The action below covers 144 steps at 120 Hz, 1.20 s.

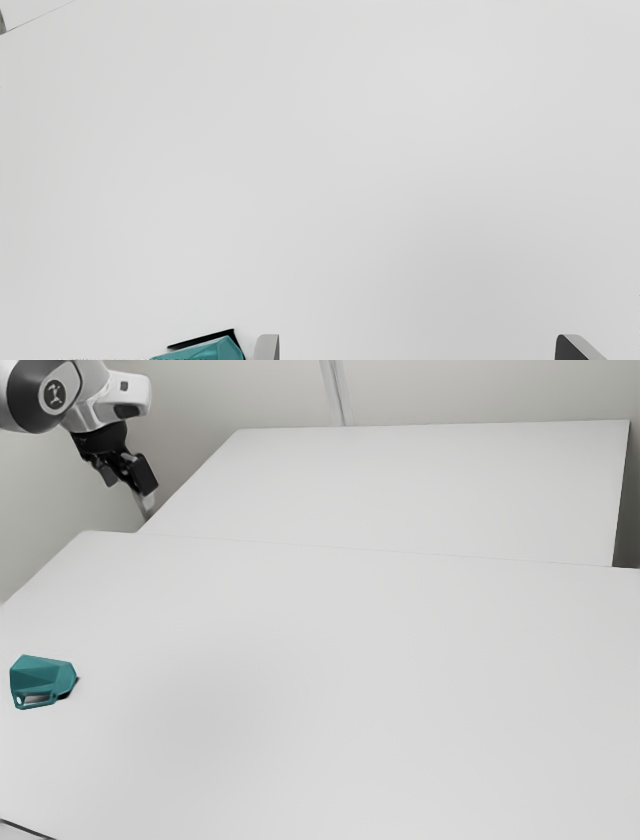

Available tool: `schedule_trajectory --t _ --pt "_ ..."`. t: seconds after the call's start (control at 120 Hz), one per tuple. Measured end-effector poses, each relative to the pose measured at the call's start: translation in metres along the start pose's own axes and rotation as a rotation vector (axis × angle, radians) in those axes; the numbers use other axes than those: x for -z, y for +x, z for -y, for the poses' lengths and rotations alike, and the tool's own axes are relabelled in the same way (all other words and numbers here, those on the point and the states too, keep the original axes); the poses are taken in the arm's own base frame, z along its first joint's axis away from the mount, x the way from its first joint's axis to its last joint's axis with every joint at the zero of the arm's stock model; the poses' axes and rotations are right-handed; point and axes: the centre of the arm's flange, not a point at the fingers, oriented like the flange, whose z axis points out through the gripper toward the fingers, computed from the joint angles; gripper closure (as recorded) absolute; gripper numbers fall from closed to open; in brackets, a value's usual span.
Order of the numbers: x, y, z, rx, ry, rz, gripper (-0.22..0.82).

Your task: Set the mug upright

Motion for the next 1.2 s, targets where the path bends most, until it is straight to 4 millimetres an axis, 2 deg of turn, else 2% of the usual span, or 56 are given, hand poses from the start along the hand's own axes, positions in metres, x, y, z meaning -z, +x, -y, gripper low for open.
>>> schedule_trajectory --t 0.25,0.325,0.408,0.475,0.625,0.775,0.85,0.975,1.025,1.2 --pt "-0.011 -0.006 0.003 0.099 -0.003 0.012 0.00" --pt "-0.024 -0.012 0.014 0.147 -0.010 0.031 0.00" --pt "-0.050 -0.027 0.040 0.232 -0.033 0.079 0.00" --pt "-0.066 -0.051 0.075 0.343 -0.076 0.099 0.00" --pt "-0.103 -0.125 0.159 0.607 -0.210 0.141 0.00" --pt "-0.160 -0.188 0.216 0.755 -0.362 0.177 0.00" --pt "-0.185 -0.221 0.237 0.794 -0.420 0.190 0.00" --pt "-0.209 -0.275 0.264 0.825 -0.476 0.186 0.00" --pt "-0.228 -0.293 0.272 0.828 -0.511 0.188 0.00" --pt "-0.305 -0.329 0.289 0.799 -0.632 0.141 0.00"
